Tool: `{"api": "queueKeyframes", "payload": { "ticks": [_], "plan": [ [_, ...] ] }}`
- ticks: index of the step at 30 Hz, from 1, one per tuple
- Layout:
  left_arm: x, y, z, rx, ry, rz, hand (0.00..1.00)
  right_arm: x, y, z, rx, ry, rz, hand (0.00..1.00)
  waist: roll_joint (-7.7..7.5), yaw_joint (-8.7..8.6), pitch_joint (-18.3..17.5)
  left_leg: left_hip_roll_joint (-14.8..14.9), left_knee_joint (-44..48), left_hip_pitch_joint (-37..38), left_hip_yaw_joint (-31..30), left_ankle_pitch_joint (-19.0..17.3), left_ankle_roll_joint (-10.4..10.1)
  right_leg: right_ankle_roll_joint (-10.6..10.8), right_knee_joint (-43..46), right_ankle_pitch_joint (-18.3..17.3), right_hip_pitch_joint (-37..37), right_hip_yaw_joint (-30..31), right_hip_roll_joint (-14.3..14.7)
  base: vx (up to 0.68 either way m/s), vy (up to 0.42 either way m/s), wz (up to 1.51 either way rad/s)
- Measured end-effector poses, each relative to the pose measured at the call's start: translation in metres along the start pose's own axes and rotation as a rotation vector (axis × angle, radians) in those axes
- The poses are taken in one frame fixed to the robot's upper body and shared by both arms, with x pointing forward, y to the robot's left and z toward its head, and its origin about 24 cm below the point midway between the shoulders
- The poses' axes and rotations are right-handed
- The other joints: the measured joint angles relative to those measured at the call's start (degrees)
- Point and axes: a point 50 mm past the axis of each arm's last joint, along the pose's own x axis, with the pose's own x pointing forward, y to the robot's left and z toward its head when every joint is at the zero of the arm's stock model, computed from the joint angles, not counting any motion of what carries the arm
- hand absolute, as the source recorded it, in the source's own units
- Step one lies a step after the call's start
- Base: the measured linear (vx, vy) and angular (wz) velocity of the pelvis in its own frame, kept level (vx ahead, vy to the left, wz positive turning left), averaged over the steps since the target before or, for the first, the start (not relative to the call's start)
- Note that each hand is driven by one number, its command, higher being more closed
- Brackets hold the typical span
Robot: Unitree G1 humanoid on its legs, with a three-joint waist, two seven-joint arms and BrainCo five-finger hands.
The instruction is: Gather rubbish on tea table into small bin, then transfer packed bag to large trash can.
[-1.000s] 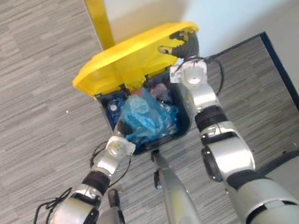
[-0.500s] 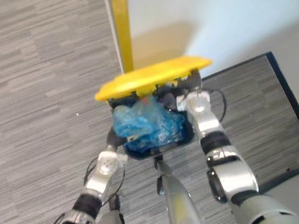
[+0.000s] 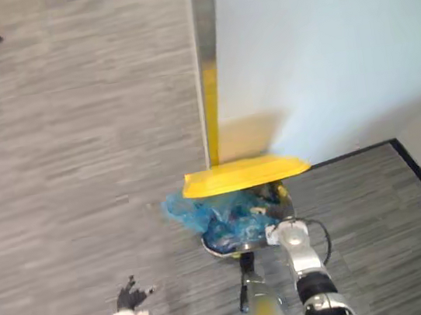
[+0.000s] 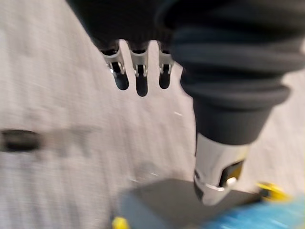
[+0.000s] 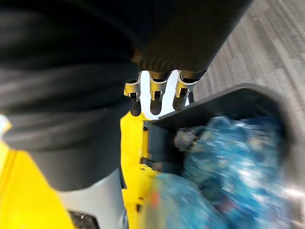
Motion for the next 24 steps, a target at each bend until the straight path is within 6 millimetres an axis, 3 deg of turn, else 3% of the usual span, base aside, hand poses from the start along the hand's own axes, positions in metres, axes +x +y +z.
{"api": "queueKeyframes", "payload": {
  "ticks": [1,2,3,5,6,8,9,10,13,16,24],
  "plan": [
    [-0.002,-0.001,-0.008,-0.025,0.040,0.009,0.00,-0.009,0.000,-0.011,-0.013,0.019,0.015,0.00,1.77,-0.09,-0.63,1.65,-0.87,-0.20,1.15,1.02,1.45,5.10,1.85,-4.72,-0.40,-1.51,-0.29,-0.21,0.097,-0.25],
    [-0.002,-0.001,-0.010,-0.030,0.048,0.014,0.00,-0.012,0.001,-0.014,-0.017,0.022,0.024,0.00,1.99,-0.15,-0.59,2.17,-1.19,-0.44,2.21,1.51,1.35,2.98,7.37,-5.25,-2.28,-2.52,-0.56,-0.22,0.121,-0.45],
    [-0.002,0.005,-0.013,-0.032,0.065,0.038,0.00,-0.024,0.008,-0.028,-0.013,0.055,0.049,0.00,0.90,-0.17,-0.94,2.59,-2.20,-0.65,3.37,2.69,1.42,-4.11,25.90,-7.17,-6.94,-2.44,-1.49,-0.18,0.088,-0.40],
    [-0.003,0.008,-0.018,-0.026,0.076,0.051,0.00,-0.043,0.011,-0.055,-0.039,0.133,0.063,0.00,-0.01,-0.03,-2.24,3.14,-3.85,-0.56,3.76,3.89,1.27,-6.68,39.46,-9.61,-7.74,-2.82,-1.77,-0.13,0.022,-0.28],
    [-0.004,0.010,-0.018,-0.011,0.072,0.054,0.00,-0.057,0.010,-0.075,-0.063,0.197,0.062,0.00,-0.96,0.20,-3.43,3.36,-5.21,-0.80,4.24,4.62,0.95,-6.67,44.74,-11.39,-5.53,-1.82,-1.94,-0.04,-0.087,-0.24],
    [-0.003,0.009,-0.016,-0.010,0.070,0.054,0.00,-0.070,0.003,-0.096,-0.071,0.283,0.020,0.00,-1.45,0.22,-4.42,3.73,-4.59,-2.06,4.97,5.02,0.27,-4.51,40.06,-14.68,0.35,0.06,-1.62,-0.04,-0.130,-0.29],
    [-0.003,0.006,-0.016,-0.031,0.079,0.055,0.00,-0.077,-0.003,-0.112,-0.053,0.359,-0.020,0.00,-0.83,0.19,-5.01,4.28,-5.08,-2.93,5.51,5.85,-0.44,-3.83,33.59,-16.73,2.71,-1.22,-0.35,-0.02,-0.099,-0.35],
    [-0.003,-0.005,-0.017,-0.067,0.095,0.040,0.00,-0.084,-0.011,-0.128,-0.043,0.434,-0.064,0.00,0.91,0.27,-6.39,5.38,-7.08,-2.86,7.10,7.52,-0.56,-3.70,26.87,-17.03,4.51,-1.41,1.85,0.00,-0.082,-0.41],
    [-0.005,-0.022,-0.020,-0.108,0.134,0.010,0.00,-0.092,-0.018,-0.152,-0.015,0.579,-0.115,0.00,2.54,0.42,-8.44,5.99,-9.12,-3.74,10.65,9.31,-1.12,-5.62,13.65,-17.66,8.01,-0.74,4.10,-0.02,-0.105,-0.63],
    [-0.004,-0.026,-0.025,-0.119,0.169,0.008,0.00,-0.092,-0.021,-0.161,0.024,0.642,-0.138,0.00,3.79,0.15,-9.07,6.75,-9.61,-3.52,11.05,10.23,-1.15,-7.18,8.19,-14.60,9.96,-0.21,5.79,-0.11,-0.021,-0.26],
    [-0.004,-0.009,-0.043,-0.127,0.252,0.068,0.00,-0.099,-0.029,-0.173,0.076,0.728,-0.200,0.00,4.46,0.24,-9.98,5.69,-12.40,-3.10,9.32,12.18,-0.29,-6.77,-2.17,-8.24,14.80,-1.25,5.96,-0.08,0.025,0.09]
  ]
}}
